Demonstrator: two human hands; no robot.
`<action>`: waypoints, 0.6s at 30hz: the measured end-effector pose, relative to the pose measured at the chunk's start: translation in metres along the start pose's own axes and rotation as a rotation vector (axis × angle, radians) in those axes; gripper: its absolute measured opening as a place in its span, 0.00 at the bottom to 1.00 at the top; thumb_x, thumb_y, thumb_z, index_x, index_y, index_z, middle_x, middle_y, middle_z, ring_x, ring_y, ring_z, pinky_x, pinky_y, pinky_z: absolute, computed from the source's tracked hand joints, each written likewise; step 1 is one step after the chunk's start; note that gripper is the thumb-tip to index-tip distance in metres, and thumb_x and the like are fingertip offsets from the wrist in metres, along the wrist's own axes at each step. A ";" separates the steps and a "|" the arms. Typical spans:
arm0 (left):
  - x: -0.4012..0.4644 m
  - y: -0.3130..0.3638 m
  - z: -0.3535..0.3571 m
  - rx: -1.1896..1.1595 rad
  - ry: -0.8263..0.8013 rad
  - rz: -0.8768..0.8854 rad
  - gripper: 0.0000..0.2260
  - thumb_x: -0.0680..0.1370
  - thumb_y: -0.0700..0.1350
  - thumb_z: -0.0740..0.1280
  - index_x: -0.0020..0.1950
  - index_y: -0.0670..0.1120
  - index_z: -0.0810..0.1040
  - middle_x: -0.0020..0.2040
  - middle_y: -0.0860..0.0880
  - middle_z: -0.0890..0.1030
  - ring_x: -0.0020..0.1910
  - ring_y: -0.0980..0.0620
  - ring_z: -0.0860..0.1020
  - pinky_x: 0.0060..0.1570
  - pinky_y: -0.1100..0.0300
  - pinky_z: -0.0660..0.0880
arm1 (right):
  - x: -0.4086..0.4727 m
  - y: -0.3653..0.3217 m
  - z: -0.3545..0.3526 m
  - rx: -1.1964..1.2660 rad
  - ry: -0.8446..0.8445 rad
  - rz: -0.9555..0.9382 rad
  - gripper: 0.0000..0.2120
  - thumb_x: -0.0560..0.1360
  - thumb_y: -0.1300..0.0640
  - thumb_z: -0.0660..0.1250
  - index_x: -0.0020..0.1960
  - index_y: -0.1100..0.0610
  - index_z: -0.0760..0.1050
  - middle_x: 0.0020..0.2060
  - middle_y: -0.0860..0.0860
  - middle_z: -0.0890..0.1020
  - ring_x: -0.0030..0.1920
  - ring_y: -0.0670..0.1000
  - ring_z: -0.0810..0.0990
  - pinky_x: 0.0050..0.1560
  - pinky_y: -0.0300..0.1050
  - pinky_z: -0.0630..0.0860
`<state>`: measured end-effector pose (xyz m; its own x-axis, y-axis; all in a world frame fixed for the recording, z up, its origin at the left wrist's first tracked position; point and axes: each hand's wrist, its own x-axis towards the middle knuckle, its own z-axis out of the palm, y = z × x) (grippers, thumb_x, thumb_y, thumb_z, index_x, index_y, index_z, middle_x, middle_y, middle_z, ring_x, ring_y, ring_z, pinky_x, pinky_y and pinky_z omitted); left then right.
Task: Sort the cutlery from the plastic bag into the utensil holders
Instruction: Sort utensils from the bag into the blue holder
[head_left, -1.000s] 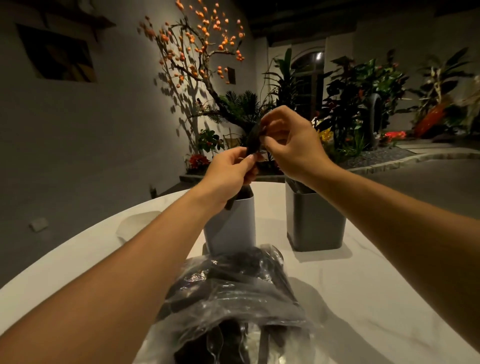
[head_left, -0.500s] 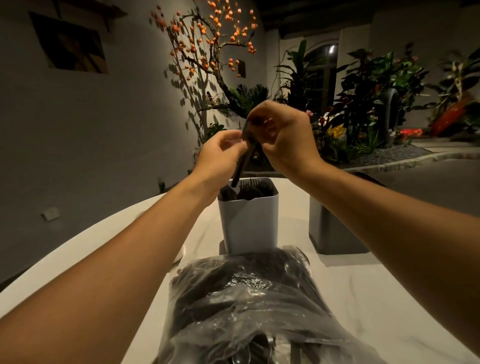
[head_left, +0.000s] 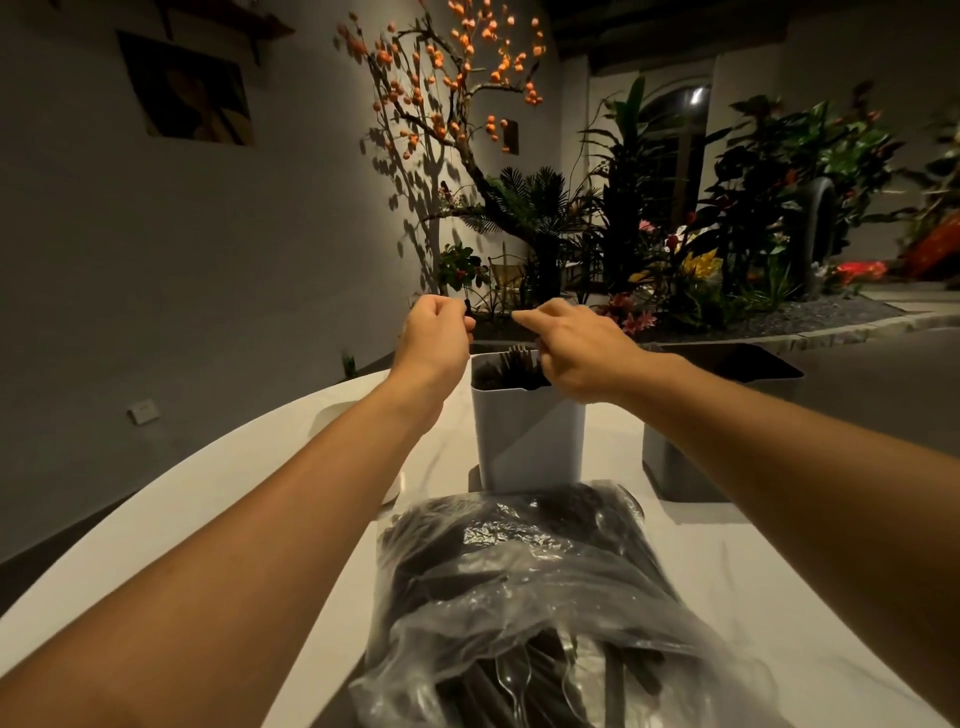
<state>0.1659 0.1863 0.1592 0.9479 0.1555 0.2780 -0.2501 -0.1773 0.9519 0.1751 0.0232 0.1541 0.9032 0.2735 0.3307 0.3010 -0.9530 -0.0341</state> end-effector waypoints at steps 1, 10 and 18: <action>-0.004 0.002 -0.002 0.014 0.002 0.003 0.07 0.84 0.45 0.56 0.54 0.47 0.74 0.50 0.47 0.79 0.56 0.46 0.78 0.62 0.44 0.76 | -0.005 0.001 -0.005 0.041 0.037 0.021 0.25 0.81 0.56 0.58 0.78 0.50 0.62 0.72 0.54 0.66 0.69 0.59 0.67 0.68 0.58 0.68; -0.099 0.020 -0.031 0.065 -0.134 0.089 0.09 0.85 0.42 0.58 0.48 0.43 0.75 0.34 0.46 0.79 0.30 0.50 0.77 0.29 0.57 0.76 | -0.084 -0.020 -0.038 0.259 0.208 0.047 0.10 0.80 0.57 0.60 0.57 0.54 0.79 0.55 0.52 0.77 0.54 0.54 0.77 0.56 0.56 0.78; -0.193 0.002 -0.060 0.439 -0.590 0.084 0.14 0.81 0.38 0.58 0.40 0.34 0.79 0.31 0.39 0.81 0.25 0.46 0.78 0.26 0.57 0.76 | -0.169 -0.058 -0.050 0.477 0.032 -0.094 0.09 0.80 0.56 0.64 0.44 0.58 0.78 0.41 0.53 0.84 0.40 0.48 0.82 0.42 0.43 0.80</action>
<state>-0.0293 0.2142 0.1148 0.9083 -0.4024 0.1141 -0.3419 -0.5572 0.7567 -0.0102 0.0254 0.1478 0.8581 0.3440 0.3812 0.4938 -0.7562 -0.4293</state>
